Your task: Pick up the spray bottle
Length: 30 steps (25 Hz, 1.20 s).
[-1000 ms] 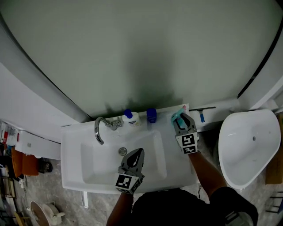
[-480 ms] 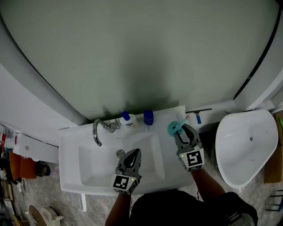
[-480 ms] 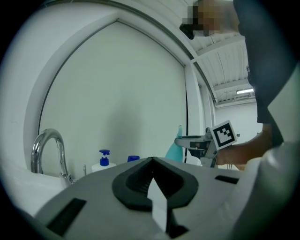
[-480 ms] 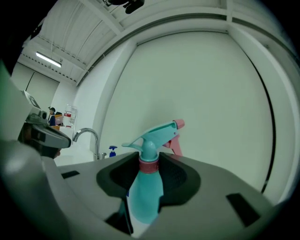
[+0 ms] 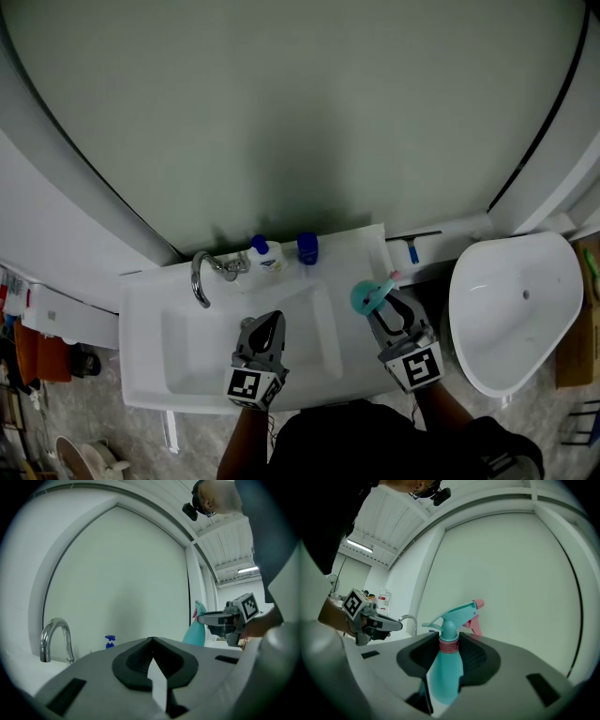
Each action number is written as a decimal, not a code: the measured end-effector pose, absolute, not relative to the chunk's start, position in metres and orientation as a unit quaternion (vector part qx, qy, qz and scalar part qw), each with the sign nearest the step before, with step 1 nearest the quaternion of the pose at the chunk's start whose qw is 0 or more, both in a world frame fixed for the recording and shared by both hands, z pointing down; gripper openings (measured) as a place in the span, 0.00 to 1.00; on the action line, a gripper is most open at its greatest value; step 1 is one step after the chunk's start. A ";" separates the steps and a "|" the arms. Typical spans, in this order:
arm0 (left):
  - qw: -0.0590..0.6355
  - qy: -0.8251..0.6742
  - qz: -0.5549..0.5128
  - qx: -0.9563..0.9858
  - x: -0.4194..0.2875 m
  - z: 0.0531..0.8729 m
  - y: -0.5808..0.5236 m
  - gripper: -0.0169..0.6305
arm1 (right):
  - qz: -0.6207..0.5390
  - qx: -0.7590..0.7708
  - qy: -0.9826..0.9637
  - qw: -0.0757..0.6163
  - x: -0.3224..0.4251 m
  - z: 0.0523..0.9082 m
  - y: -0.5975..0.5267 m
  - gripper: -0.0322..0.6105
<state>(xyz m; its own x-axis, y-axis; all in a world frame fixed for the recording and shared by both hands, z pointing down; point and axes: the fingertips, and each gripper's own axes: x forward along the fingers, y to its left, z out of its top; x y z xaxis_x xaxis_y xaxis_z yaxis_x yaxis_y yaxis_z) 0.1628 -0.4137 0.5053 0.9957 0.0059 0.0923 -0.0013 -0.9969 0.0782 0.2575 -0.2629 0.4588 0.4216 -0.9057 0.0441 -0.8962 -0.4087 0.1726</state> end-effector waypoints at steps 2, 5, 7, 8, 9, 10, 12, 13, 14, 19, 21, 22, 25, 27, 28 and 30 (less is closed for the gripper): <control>0.036 0.005 0.053 0.998 0.162 0.506 -0.411 0.02 | -0.026 0.834 -0.544 0.088 0.249 0.457 -0.261 0.26; 0.037 0.008 0.054 0.998 0.160 0.505 -0.406 0.02 | -0.024 0.830 -0.550 0.089 0.237 0.454 -0.258 0.26; 0.037 0.007 0.048 0.998 0.159 0.507 -0.405 0.02 | -0.022 0.828 -0.554 0.090 0.231 0.454 -0.257 0.26; 0.038 0.007 0.047 0.998 0.159 0.508 -0.405 0.02 | -0.022 0.827 -0.555 0.088 0.229 0.454 -0.257 0.26; 0.041 0.007 0.046 0.998 0.159 0.508 -0.403 0.02 | -0.023 0.827 -0.556 0.086 0.228 0.453 -0.257 0.26; 0.042 0.009 0.046 0.998 0.160 0.507 -0.401 0.02 | -0.026 0.826 -0.556 0.085 0.226 0.452 -0.257 0.26; 0.039 0.017 0.045 0.998 0.161 0.501 -0.394 0.02 | -0.032 0.826 -0.556 0.089 0.224 0.450 -0.257 0.26; 0.034 0.022 0.045 0.998 0.161 0.499 -0.390 0.02 | -0.035 0.825 -0.556 0.098 0.223 0.450 -0.257 0.26; 0.029 0.027 0.046 0.998 0.162 0.497 -0.386 0.02 | -0.038 0.824 -0.555 0.109 0.222 0.450 -0.257 0.26; 0.025 0.044 0.043 0.998 0.164 0.494 -0.375 0.02 | -0.044 0.823 -0.554 0.122 0.221 0.448 -0.261 0.25; 0.026 0.045 0.041 0.998 0.165 0.492 -0.374 0.02 | -0.044 0.823 -0.554 0.119 0.222 0.447 -0.264 0.25; 0.027 0.046 0.040 0.998 0.166 0.492 -0.373 0.02 | -0.045 0.823 -0.554 0.119 0.223 0.447 -0.265 0.25; 0.027 0.049 0.037 0.998 0.166 0.490 -0.370 0.02 | -0.054 0.819 -0.557 0.127 0.222 0.447 -0.267 0.25; 0.027 0.050 0.036 0.998 0.165 0.489 -0.368 0.02 | -0.059 0.817 -0.557 0.134 0.222 0.446 -0.269 0.25; 0.027 0.051 0.036 0.998 0.165 0.489 -0.368 0.02 | -0.062 0.817 -0.557 0.132 0.222 0.445 -0.269 0.25; 0.027 0.052 0.035 0.998 0.165 0.488 -0.368 0.02 | -0.068 0.819 -0.557 0.121 0.223 0.442 -0.272 0.25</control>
